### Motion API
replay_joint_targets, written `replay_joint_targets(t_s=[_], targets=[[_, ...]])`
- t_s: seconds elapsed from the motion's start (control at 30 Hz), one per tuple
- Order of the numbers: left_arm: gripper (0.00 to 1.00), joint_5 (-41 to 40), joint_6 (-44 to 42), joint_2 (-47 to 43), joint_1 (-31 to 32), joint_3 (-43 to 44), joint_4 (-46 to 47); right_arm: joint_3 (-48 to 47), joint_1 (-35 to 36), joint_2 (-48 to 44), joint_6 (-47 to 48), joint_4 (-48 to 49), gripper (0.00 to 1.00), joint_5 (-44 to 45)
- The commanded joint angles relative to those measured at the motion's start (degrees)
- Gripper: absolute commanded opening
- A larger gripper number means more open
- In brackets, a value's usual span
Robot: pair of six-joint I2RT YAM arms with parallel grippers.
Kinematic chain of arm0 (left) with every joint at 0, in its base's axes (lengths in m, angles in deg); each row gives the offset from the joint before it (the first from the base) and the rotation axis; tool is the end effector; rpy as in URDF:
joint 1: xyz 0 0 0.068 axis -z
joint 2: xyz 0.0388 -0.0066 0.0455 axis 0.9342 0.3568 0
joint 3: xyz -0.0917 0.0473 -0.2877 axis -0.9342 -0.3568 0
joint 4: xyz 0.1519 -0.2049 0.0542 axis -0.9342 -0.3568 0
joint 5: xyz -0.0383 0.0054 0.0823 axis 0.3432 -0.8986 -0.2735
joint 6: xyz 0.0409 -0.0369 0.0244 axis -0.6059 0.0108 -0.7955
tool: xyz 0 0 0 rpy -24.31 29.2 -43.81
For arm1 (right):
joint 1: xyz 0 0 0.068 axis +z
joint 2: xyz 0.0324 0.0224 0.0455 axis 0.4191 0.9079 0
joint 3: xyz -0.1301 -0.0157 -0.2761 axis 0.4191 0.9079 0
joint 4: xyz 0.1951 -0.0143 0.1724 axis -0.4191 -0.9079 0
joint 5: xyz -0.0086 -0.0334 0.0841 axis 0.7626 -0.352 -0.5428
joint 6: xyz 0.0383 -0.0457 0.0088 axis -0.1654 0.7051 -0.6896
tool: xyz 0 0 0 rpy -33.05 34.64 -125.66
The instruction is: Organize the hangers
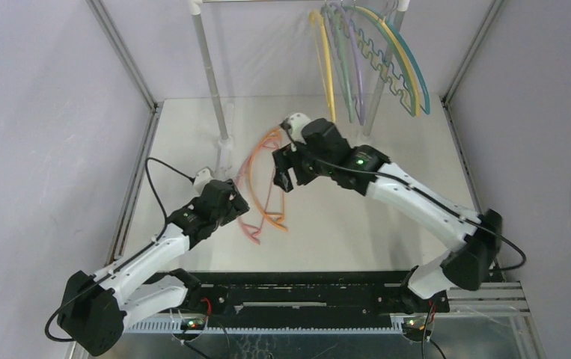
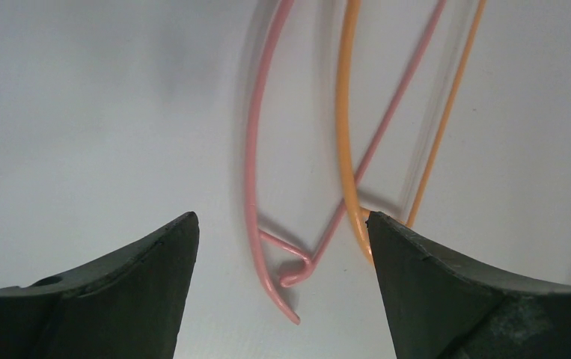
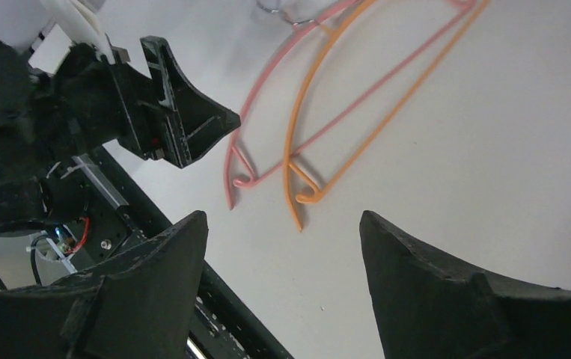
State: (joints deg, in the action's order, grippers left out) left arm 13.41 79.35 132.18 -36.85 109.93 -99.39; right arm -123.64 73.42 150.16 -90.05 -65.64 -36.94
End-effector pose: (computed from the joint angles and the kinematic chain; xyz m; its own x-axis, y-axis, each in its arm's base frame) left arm 0.1645 -0.0850 0.2355 -0.6142 -0.4901 -0.6186 -0.3153 0.8709 -0.3770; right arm 0.2084 0.2393 0.4129 -0.5110 -0.3098 -0.8018 -0.6898 0.7043 0.1675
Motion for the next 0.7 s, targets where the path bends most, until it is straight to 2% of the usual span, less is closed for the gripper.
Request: replay_joint_targets(t_s=[0.0, 0.23, 0.5, 0.67], targets=[[0.87, -1.7, 1.2, -3.6, -1.9, -1.7, -3.0, -2.8, 1.4, 6.6, 0.5, 5.6, 0.81, -4.6], [0.86, -1.6, 1.0, -12.5, -6.6, -5.6, -5.7, -8.2, 3.8, 20.2, 1.7, 6.8, 0.77, -5.4], [0.86, -0.7, 1.7, -17.0, -7.2, -7.0, -7.3, -12.0, 4.8, 31.9, 0.8, 8.1, 0.62, -6.1], [0.86, 0.0, 1.6, -18.6, -7.3, -7.3, -8.0, -13.0, 5.8, 36.6, 0.5, 8.1, 0.59, -4.6]])
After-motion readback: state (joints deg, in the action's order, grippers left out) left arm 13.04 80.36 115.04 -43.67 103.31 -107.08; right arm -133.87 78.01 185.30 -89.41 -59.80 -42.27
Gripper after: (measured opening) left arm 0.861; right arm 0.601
